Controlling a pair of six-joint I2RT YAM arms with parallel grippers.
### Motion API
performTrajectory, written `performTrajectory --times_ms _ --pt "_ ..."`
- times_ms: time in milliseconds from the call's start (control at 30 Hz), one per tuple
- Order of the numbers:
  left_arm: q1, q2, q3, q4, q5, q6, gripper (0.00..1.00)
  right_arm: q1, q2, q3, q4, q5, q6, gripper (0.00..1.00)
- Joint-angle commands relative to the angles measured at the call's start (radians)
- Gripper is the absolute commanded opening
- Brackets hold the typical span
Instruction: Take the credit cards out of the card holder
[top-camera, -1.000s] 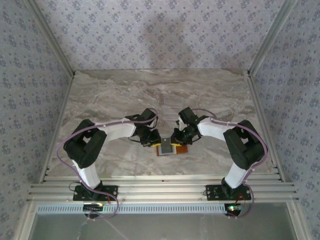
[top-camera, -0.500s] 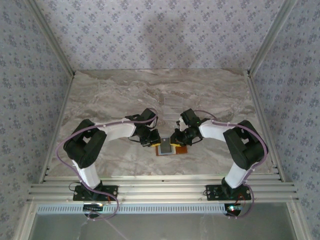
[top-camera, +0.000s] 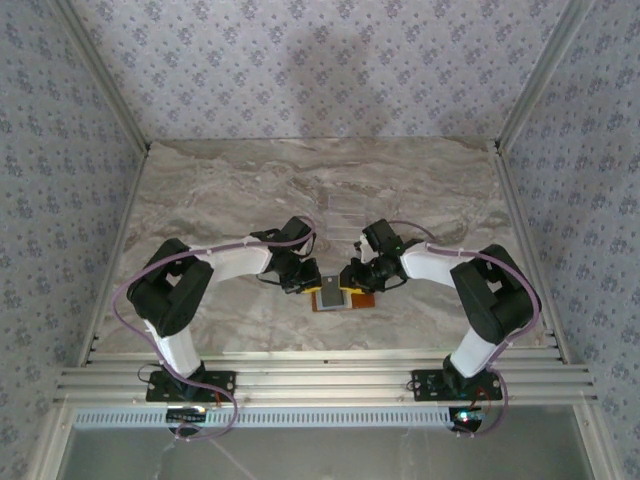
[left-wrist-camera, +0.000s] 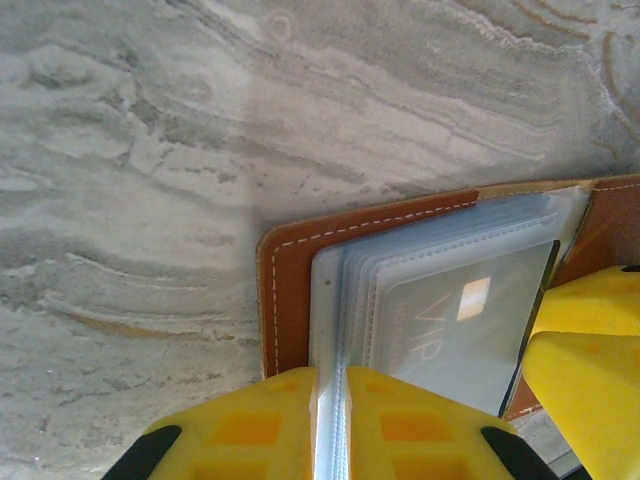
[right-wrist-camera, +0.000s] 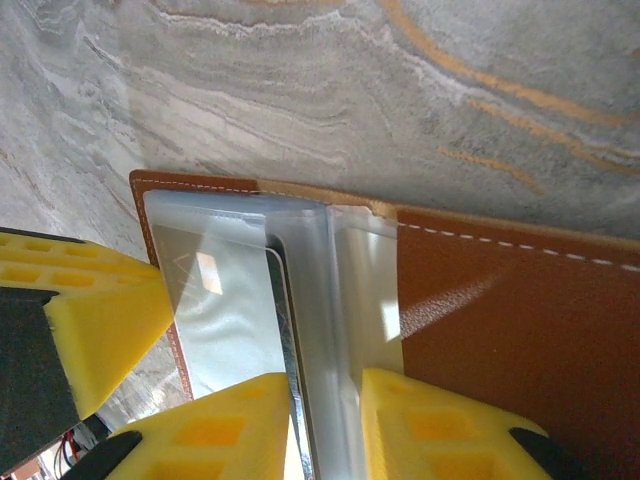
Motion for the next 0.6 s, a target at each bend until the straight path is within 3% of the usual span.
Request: performTrajectory --times_ms 0,267,567 --pt "-0.006 0.013 -0.014 -0.031 -0.014 0.017 0.15 0.010 0.016 0.001 -0.057 0.045 -0.020 0.26" --pt "-0.005 0.012 -0.012 -0.031 -0.013 0.017 0.16 0.031 0.044 0.020 -0.087 0.085 -0.027 0.24" --pt "-0.007 0.013 -0.015 -0.031 -0.013 0.017 0.16 0.041 0.047 0.031 -0.115 0.124 -0.027 0.28"
